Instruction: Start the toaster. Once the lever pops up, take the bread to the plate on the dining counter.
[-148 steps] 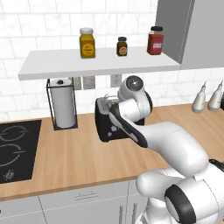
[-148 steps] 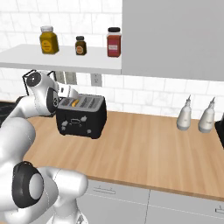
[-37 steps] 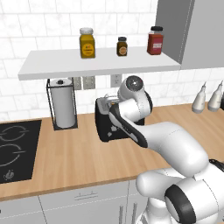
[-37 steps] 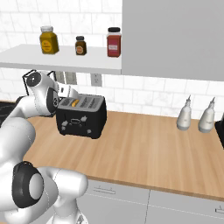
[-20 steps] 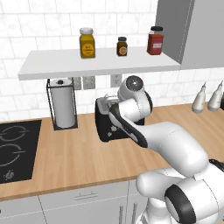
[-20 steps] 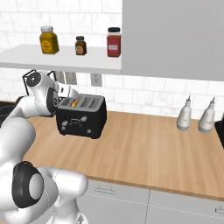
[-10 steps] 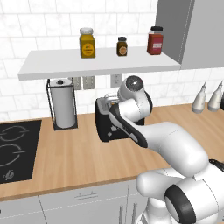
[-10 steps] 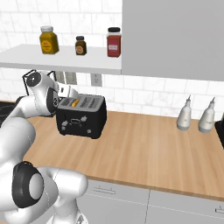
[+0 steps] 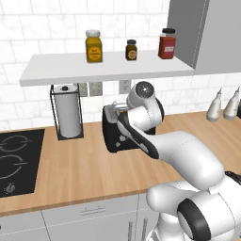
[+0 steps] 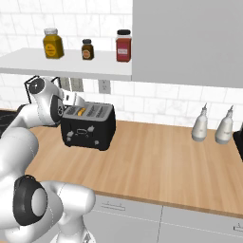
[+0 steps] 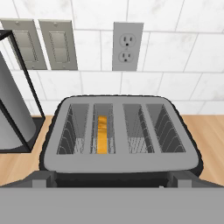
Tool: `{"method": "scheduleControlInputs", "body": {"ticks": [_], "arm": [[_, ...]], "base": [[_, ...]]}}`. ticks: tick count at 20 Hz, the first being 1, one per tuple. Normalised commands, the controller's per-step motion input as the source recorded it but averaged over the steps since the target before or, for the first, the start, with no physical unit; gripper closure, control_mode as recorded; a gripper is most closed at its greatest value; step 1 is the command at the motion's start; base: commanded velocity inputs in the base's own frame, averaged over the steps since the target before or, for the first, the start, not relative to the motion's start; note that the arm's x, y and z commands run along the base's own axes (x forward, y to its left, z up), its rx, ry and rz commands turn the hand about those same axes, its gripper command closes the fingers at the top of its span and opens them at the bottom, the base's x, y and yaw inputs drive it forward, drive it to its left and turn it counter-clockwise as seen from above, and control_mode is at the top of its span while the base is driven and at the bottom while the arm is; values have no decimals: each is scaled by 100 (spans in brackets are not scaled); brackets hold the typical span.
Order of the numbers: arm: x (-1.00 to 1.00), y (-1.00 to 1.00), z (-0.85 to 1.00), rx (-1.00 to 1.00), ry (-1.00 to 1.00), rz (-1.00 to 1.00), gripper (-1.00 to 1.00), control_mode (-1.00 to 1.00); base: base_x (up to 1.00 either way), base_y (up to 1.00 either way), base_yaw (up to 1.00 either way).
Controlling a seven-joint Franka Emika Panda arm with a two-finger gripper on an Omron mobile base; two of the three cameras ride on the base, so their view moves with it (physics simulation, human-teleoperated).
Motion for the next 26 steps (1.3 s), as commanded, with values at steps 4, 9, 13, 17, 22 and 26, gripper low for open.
{"method": "scheduleControlInputs", "body": {"ticks": [4, 9, 13, 17, 22, 26], "arm": [[0, 0, 0, 0, 0, 0, -100, -100], [0, 0, 0, 0, 0, 0, -100, -100], [0, 0, 0, 0, 0, 0, -100, -100], [0, 0, 0, 0, 0, 0, -100, -100], [0, 0, 0, 0, 0, 0, -100, -100], [0, 0, 0, 0, 0, 0, -100, -100]], "base": [[0, 0, 0], [0, 0, 0], [0, 0, 0], [0, 0, 0], [0, 0, 0], [0, 0, 0]]}}
